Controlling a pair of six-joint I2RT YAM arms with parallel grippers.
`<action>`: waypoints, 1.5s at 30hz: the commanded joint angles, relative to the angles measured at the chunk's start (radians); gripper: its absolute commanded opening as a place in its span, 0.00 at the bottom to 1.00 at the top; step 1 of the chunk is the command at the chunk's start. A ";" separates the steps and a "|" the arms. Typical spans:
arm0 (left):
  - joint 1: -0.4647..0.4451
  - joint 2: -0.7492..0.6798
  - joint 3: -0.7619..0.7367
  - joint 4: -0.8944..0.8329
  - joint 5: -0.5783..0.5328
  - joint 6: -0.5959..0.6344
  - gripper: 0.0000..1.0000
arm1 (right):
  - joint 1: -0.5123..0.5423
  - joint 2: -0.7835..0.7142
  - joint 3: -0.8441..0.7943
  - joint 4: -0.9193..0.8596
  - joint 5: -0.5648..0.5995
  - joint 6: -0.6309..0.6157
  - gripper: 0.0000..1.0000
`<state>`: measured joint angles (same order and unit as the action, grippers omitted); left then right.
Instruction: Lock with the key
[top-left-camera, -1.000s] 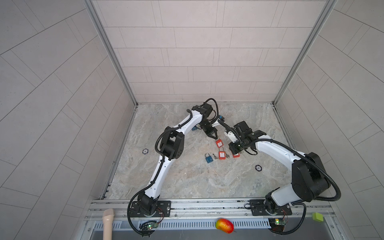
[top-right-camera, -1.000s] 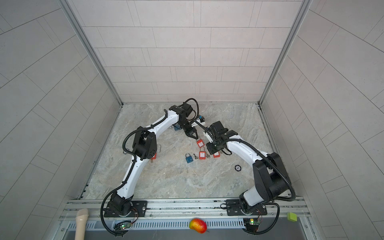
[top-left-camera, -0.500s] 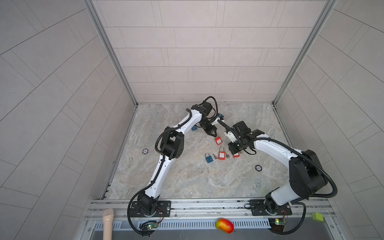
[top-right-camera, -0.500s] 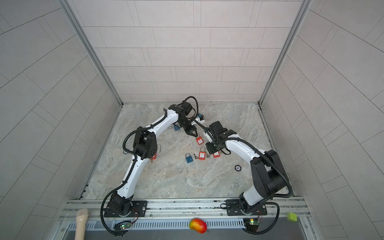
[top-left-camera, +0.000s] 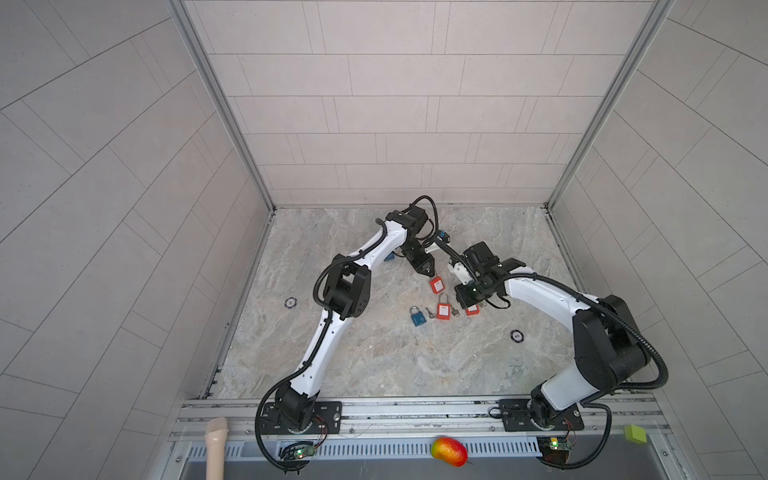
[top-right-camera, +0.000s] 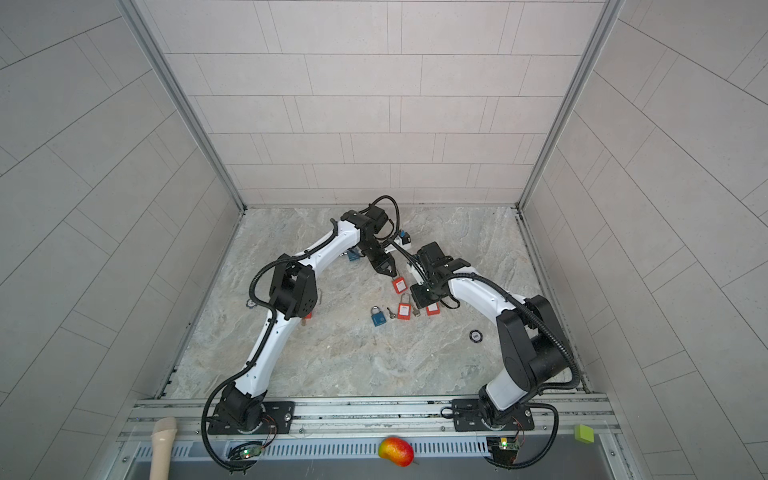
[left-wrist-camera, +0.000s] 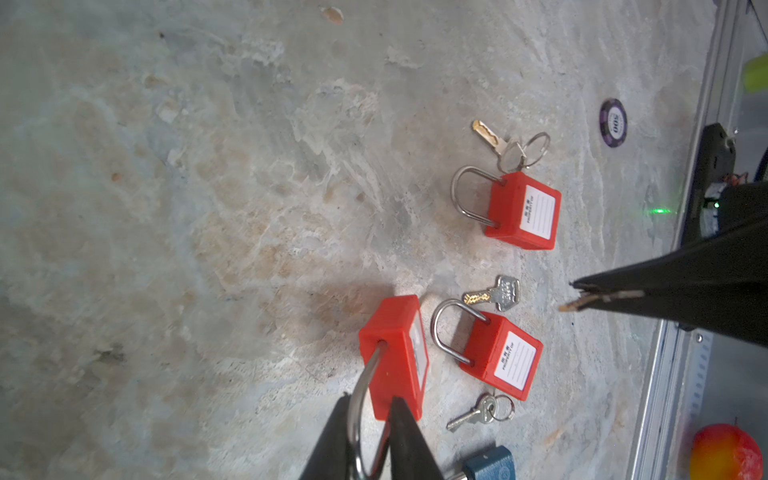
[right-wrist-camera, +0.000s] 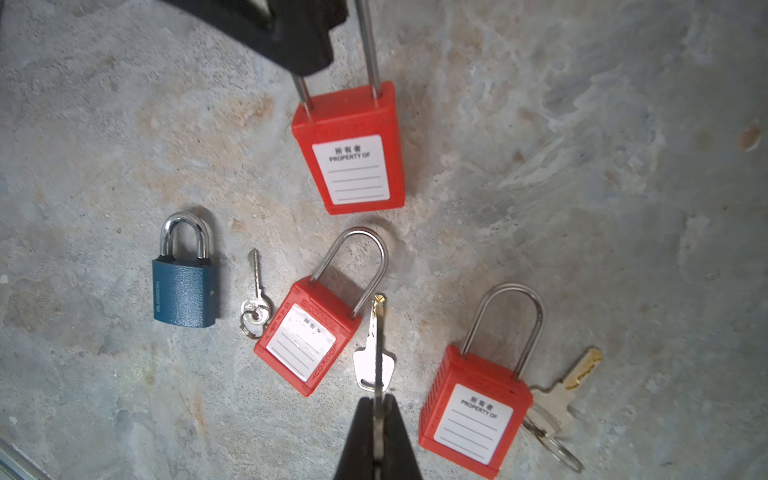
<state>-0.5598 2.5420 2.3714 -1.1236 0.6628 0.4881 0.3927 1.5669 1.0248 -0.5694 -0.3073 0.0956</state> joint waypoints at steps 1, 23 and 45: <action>-0.013 0.014 0.031 0.027 -0.053 0.002 0.27 | 0.002 0.013 0.021 0.015 0.002 0.040 0.00; 0.090 -0.369 -0.456 0.781 -0.169 -0.401 0.46 | -0.077 0.274 0.278 -0.162 -0.139 0.046 0.00; 0.141 -1.089 -1.232 0.882 -0.262 -0.513 0.50 | -0.089 0.477 0.475 -0.206 -0.076 0.069 0.29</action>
<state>-0.4286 1.5105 1.1629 -0.2581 0.4278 -0.0013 0.3065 2.0571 1.4879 -0.7540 -0.4229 0.1608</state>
